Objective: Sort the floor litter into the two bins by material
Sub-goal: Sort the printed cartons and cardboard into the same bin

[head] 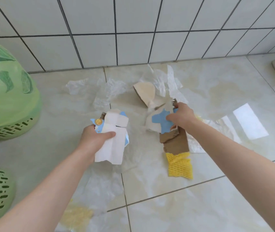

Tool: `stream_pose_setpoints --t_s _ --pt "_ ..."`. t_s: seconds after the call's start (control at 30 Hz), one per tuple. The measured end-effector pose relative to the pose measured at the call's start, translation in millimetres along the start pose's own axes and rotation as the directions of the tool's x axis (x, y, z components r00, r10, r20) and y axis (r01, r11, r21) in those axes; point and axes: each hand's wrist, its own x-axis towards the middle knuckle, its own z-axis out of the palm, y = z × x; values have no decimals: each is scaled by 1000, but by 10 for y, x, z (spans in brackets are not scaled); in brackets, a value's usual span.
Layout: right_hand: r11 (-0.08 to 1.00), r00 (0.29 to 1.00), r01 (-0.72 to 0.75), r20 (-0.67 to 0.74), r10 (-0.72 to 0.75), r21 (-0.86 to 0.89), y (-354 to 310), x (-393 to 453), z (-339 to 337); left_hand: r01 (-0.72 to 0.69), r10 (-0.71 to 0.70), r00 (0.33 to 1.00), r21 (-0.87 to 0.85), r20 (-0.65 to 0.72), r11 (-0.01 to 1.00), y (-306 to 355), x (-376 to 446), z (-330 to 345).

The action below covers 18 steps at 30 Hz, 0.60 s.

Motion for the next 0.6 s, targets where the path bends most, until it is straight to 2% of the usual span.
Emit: stream_pose_setpoints --t_s 0.07,0.23,0.37,0.5,0.6 --pt "999 1000 -4 -25 5 33 140 -57 -112 -5 4 999 -30 -43 1000 -5 56 -70" --pt "927 992 126 -47 -117 354 72 -176 -372 -17 17 993 -1 -119 1000 -16 172 -156" --pt "843 993 60 51 -103 534 -267 52 -264 18 -23 993 -40 -118 999 -78 247 -151" --pt "832 986 20 128 -109 555 -612 345 8 49 -61 991 -100 -115 994 -190 295 -137" --pt "890 980 35 157 -119 455 -739 514 236 50 -60 991 -78 -120 996 -259 295 -112"
